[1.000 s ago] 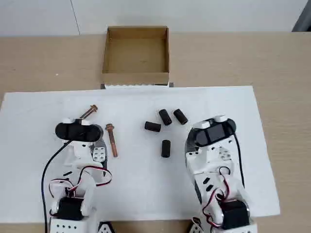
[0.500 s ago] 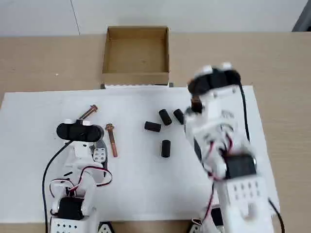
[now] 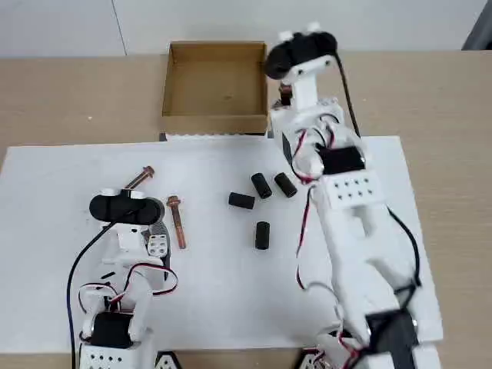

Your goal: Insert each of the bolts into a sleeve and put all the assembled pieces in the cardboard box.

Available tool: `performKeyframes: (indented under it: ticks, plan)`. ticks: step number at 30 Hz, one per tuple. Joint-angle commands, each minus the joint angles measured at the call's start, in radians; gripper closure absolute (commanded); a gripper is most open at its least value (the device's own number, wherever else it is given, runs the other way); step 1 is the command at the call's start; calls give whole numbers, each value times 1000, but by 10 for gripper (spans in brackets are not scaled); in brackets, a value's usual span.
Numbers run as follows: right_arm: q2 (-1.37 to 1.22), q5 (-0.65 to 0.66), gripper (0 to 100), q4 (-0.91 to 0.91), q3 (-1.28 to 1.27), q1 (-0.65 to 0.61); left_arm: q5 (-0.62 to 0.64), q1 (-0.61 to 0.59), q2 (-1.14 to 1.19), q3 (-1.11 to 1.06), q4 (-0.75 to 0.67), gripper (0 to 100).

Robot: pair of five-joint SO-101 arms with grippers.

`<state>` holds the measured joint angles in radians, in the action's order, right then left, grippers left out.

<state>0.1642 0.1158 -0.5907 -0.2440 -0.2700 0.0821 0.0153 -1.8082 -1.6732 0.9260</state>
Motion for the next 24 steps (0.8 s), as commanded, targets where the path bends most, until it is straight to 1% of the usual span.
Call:
performKeyframes:
  ticks: [1,9,21,24]
  plan:
    - [-84,69,995,91,130,-36,2,-3,-9,4,0,994]
    - [-361,160,995,269,327,-59,2,-5,-9,4,3,994]
    - [-789,307,986,271,723,-76,2,-5,-9,4,3,994]
    - [-862,318,916,271,789,-81,2,-5,-9,4,3,994]
